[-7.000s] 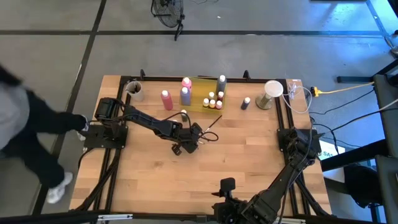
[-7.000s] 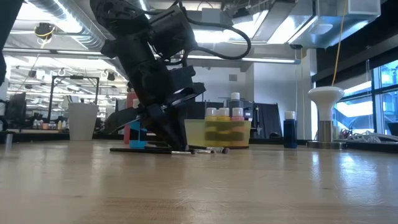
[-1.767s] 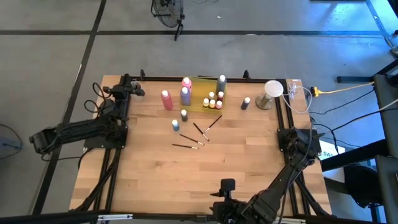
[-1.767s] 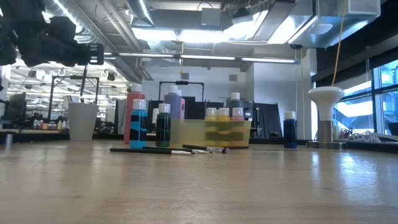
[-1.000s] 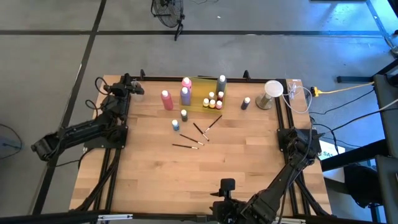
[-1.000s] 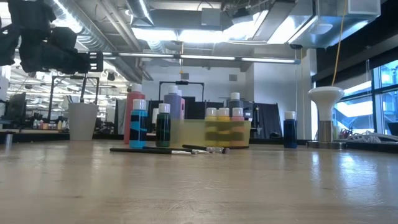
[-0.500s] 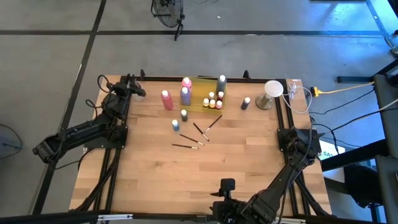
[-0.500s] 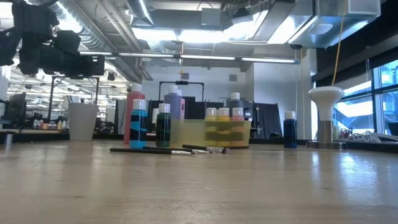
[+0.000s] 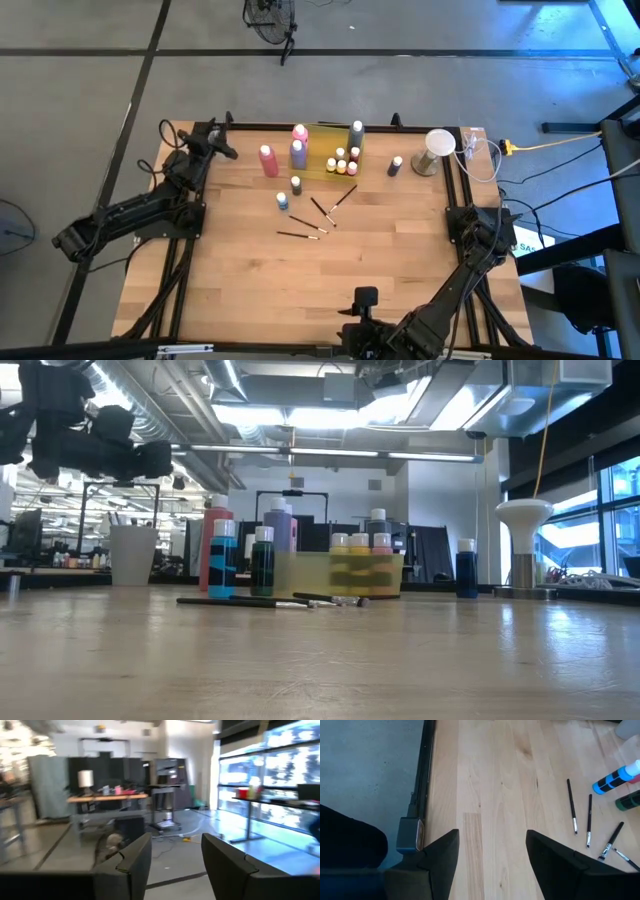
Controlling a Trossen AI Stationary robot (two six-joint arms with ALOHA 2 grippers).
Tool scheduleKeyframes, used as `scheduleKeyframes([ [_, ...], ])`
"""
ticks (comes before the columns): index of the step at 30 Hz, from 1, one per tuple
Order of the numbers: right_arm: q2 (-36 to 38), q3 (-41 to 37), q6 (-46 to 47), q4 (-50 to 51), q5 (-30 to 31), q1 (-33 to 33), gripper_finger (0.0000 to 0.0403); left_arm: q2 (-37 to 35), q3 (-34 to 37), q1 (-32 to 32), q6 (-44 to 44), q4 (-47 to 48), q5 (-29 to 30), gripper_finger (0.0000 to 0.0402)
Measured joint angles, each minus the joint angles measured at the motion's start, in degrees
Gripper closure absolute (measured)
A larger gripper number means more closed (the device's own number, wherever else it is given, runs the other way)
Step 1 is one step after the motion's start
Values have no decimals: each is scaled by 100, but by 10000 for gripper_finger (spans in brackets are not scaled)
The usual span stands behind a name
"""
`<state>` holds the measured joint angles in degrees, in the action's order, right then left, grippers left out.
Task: Pick & Place Paint Supplies
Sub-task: Put the silver paintbrush into the white cup
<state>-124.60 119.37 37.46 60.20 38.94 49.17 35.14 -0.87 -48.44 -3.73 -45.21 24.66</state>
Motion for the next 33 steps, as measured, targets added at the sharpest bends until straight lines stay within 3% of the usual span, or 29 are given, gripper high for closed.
scheduleKeyframes([
  [3,0,0,-40,4,0,-9,169,0,-66,145,-286,5,-351,228],
  [7,0,-2,-42,17,-1,-46,169,-9,-268,450,-656,6,-378,224],
  [14,0,-1,-38,20,-2,-87,169,-196,-878,1417,-751,640,-880,224],
  [16,0,-2,-35,3,-2,-85,169,-227,-1085,1707,-747,1058,-1358,223],
  [21,0,-2,210,-7,-17,-79,169,-233,-1496,2318,-686,2376,-3224,222],
  [24,0,-2,302,-7,-20,-64,169,-233,-1604,2647,-613,2926,-3889,223],
  [33,0,-2,689,92,-58,-52,169,-234,-1604,3144,-606,2997,-3938,226],
])
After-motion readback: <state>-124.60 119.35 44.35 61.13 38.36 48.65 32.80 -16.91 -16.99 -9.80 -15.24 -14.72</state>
